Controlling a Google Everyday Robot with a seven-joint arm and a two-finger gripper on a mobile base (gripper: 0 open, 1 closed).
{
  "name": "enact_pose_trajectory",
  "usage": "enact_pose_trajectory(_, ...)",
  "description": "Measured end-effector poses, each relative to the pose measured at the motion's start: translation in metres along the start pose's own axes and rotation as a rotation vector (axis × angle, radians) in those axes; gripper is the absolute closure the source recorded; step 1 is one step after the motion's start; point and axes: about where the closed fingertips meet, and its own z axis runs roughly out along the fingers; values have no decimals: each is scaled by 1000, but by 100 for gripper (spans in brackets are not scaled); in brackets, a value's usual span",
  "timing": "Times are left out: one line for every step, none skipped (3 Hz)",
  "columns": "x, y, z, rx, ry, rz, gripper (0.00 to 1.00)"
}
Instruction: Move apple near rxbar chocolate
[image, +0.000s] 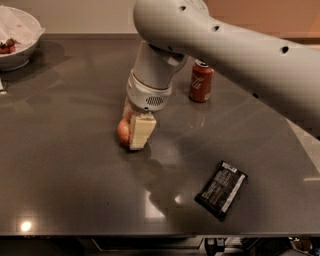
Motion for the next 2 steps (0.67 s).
enact_pose_trajectory(14, 4, -17, 16, 11, 10, 87)
enact_pose_trajectory(38, 14, -35, 31, 43, 30, 100)
